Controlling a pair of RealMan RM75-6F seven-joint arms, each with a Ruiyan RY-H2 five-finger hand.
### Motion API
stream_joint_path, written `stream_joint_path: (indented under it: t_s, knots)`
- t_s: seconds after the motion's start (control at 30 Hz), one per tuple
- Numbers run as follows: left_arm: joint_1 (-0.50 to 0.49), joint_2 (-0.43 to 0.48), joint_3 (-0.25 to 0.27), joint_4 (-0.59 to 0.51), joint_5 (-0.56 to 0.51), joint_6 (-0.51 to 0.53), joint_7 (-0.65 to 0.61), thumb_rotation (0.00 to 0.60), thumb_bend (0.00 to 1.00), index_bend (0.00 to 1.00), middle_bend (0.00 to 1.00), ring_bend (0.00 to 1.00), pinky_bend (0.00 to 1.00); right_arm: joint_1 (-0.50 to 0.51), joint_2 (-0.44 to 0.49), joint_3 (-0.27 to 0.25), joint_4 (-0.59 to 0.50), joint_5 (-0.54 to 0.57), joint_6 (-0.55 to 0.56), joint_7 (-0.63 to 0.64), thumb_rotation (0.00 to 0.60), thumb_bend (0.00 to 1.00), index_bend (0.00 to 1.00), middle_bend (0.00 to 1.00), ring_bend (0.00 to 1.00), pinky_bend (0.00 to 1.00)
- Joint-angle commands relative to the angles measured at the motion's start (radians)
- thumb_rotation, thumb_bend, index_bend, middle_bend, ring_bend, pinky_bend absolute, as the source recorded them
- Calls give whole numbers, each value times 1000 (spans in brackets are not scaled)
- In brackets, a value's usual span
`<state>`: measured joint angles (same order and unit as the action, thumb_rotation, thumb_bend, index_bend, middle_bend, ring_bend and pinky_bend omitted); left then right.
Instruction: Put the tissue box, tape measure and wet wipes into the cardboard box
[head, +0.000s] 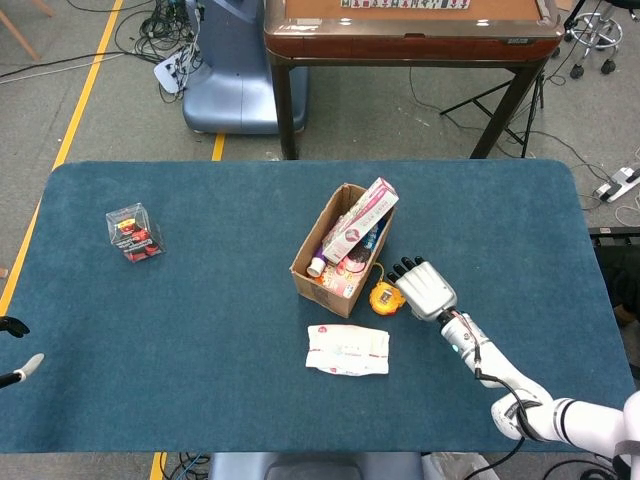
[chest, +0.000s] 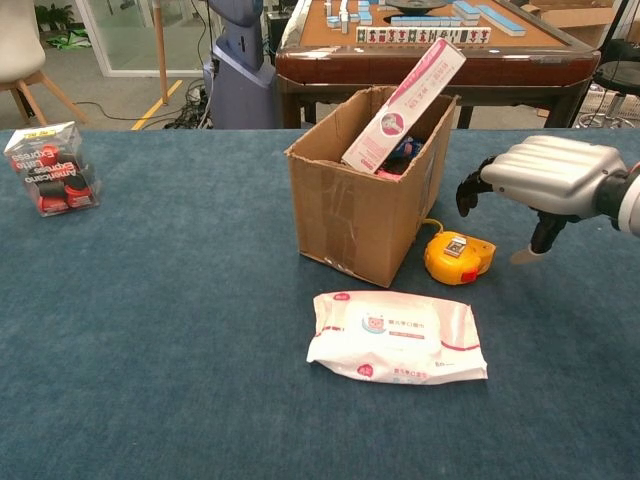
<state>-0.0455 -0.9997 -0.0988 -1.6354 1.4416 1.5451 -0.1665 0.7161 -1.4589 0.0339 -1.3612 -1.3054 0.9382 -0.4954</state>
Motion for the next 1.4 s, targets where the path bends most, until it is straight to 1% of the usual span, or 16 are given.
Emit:
stream_joint_path:
  t_s: [0.03,0.43,0.67,0.93,1.07,1.3,1.4]
  knots:
    - [2,2,-1,-1,0,3,-4,600,135,486,522,393,487,3,-39,4,49,-5,-14,27,600,0,348,307,209,362]
    - [4,9,-4,0,0,6,-17,600,135,486,522,393,488,31,-139,29,176,-9,-55,78,600,0,350,307,209,361]
    - [5,9,-4,-1,1,7,-18,600,135,486,522,393,488,42,-161,39,199,-8,-73,98,600,0,350,307,209,361]
    - [7,11,-5,-1,2,10,-21,600,135,486,522,393,487,53,-169,40,194,-10,-99,114,600,0,350,315,212,361]
    - [9,12,-7,0,0,14,-20,600,135,485,522,393,488,55,-174,41,194,-6,-106,111,600,9,354,360,257,361]
    - [9,14,-9,2,-5,13,-26,600,135,484,522,393,487,52,-172,44,193,-7,-97,118,600,139,409,465,373,366]
    - [9,14,-9,3,-4,12,-24,600,135,484,522,393,487,47,-164,45,182,-8,-90,122,600,161,424,493,402,366]
